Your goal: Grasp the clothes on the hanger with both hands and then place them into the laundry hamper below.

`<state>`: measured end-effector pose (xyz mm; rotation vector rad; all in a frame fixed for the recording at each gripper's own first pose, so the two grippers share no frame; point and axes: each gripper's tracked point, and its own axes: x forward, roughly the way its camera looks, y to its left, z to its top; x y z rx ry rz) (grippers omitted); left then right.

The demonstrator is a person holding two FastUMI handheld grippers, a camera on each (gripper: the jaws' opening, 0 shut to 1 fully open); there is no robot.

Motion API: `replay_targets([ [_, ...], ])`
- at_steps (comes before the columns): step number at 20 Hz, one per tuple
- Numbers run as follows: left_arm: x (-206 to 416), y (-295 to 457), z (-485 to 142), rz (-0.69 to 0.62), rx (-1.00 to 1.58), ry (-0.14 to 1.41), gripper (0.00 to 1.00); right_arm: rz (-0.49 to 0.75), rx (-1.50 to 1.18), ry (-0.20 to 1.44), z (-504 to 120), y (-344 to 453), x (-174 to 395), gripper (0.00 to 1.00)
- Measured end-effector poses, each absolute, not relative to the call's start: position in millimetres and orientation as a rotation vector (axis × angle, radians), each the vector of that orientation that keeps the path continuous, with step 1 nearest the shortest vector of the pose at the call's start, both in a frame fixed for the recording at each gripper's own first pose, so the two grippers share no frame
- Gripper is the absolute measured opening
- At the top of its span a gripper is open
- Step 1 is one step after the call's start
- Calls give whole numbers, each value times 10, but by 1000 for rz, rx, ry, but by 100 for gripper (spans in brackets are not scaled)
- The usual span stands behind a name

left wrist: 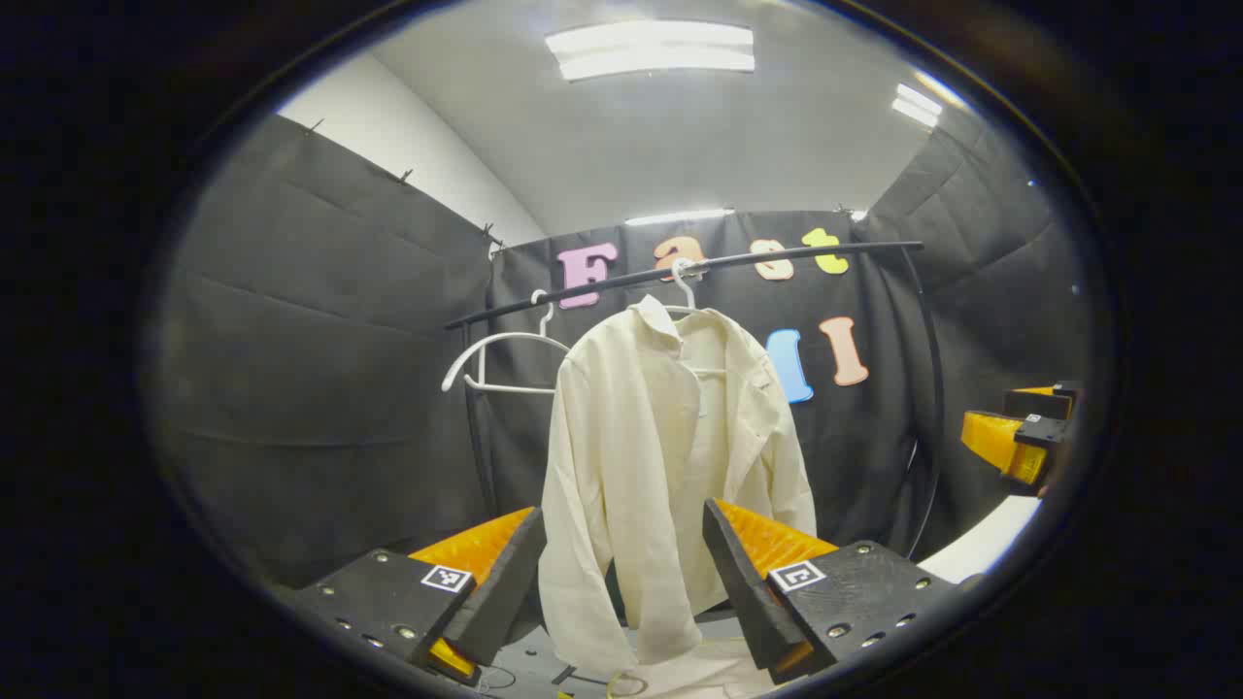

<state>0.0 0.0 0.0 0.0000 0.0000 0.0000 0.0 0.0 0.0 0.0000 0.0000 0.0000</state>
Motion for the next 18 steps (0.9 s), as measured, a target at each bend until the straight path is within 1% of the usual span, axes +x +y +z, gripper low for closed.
replay_targets([
  [18,105,65,-24,-17,3,-1,94,-1,-6,8,-35,110,63,97],
])
